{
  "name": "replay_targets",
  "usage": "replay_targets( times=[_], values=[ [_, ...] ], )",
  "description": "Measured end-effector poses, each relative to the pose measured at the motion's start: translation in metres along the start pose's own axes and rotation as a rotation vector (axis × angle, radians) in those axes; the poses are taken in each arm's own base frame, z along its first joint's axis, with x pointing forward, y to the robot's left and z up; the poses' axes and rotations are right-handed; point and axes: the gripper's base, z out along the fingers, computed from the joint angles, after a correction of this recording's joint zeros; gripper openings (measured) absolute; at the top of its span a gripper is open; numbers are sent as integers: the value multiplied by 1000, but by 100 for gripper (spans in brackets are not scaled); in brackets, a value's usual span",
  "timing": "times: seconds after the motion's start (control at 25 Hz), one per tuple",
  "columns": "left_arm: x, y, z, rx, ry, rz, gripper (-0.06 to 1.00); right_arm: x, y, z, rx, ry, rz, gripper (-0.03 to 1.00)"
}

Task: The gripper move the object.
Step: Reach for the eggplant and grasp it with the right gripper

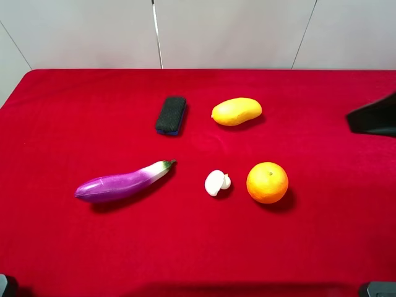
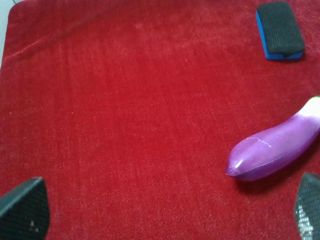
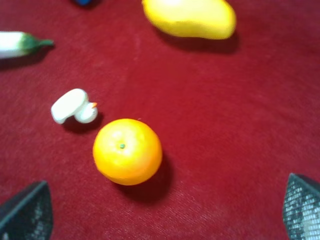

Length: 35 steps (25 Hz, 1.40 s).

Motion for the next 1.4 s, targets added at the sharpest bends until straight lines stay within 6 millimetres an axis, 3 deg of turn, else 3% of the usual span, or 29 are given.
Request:
replay_targets(
  times=[0.28, 0.64, 1.4],
  values=[
    [0, 0, 0, 0, 0, 0, 98, -38, 19, 32, -86, 101, -189, 69],
    [0, 0, 0, 0, 0, 0, 98, -84, 69, 74, -166, 178, -458, 69],
    [0, 0, 0, 0, 0, 0, 98, -123, 190, 170, -317, 277, -809, 69]
  ],
)
